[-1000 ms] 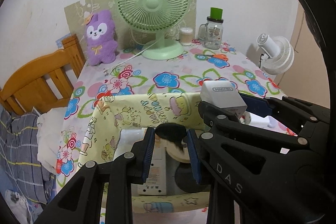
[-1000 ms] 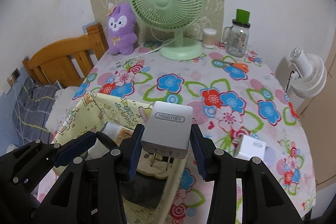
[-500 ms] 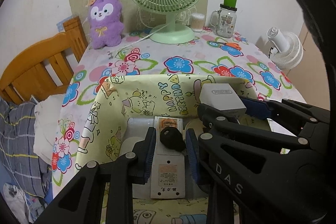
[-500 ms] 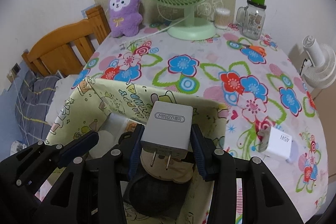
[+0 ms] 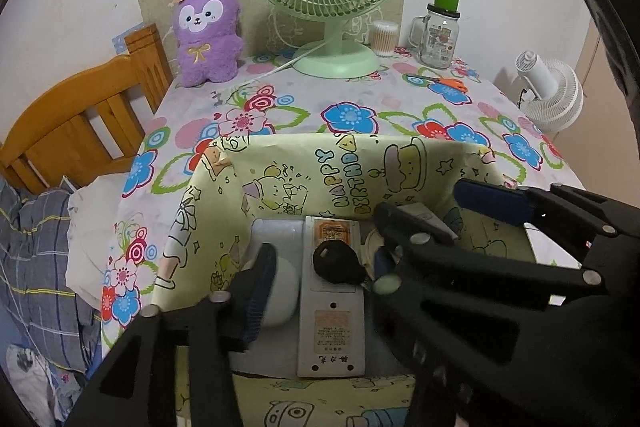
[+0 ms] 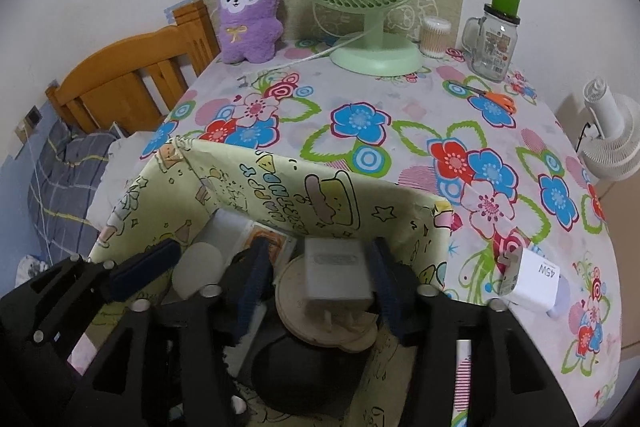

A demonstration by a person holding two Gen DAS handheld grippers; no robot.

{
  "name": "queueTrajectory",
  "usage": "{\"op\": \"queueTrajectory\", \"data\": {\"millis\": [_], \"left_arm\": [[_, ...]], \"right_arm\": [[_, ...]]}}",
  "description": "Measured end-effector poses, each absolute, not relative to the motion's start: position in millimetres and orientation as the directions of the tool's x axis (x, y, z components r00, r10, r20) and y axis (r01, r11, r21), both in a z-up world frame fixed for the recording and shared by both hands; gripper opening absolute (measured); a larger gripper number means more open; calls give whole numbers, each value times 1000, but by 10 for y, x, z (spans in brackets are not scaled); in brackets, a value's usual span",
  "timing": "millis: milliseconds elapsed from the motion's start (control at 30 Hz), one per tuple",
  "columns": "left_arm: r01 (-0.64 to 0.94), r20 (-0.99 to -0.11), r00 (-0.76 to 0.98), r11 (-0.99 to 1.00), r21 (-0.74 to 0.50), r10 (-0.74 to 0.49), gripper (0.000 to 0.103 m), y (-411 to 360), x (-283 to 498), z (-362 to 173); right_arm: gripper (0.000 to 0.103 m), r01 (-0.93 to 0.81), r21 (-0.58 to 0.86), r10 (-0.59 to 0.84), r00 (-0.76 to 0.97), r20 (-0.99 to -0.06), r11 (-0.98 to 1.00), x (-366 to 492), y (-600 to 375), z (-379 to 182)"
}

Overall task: Organize rigid objects
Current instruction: 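Lower the key into the yellow box with the left while the right lowers the charger inside, then open both grippers releasing the key and charger in the box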

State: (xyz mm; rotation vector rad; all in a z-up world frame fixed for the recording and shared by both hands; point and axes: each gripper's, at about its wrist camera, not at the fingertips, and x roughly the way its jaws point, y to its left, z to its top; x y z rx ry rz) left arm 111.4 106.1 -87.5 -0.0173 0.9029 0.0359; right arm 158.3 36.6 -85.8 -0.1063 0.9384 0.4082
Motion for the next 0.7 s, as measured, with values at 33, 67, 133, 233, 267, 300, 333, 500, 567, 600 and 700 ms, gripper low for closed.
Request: {"op": "queueTrajectory", "data": {"millis": [33,67,133,233,267,300,333,500,567,600,700], "left_arm": [[-37,-782,622,999,1,24,57,1053,1101,-862],[-35,-779,626,999,3,24,59,1041,1088,-848],[-32,-775,631,999,10,28,64,1015,1060,-818],[-19,-769,639,1000,14,23,69,955,1015,-768],[-16,-767,641,1000,14,21,71,942,999,-757],[-12,-765,644,1000,16,20,73,915,982,-737],[-10,-763,647,1000,18,20,73,893,968,-723],[2,-751,660,1000,30,21,75,759,903,-651],[6,-750,661,999,32,20,77,707,881,-624],[8,-749,662,999,32,19,78,685,870,-614],[11,-745,667,999,31,16,81,617,843,-574]], "right_arm": [[65,-383,78,289,534,-795,920,1558,356,-834],[65,-382,70,286,544,-789,922,1540,346,-816],[66,-383,60,281,555,-783,922,1510,324,-779],[71,-379,41,270,576,-772,924,1441,258,-708],[71,-378,37,269,582,-767,925,1417,237,-688],[73,-376,33,267,590,-762,926,1395,215,-667],[75,-372,26,262,600,-756,928,1366,180,-637],[80,-359,12,251,626,-738,933,1278,47,-545],[80,-354,13,249,630,-736,935,1258,-13,-514],[81,-352,15,249,631,-735,936,1249,-33,-504],[82,-344,21,249,635,-731,939,1217,-126,-466]]}}
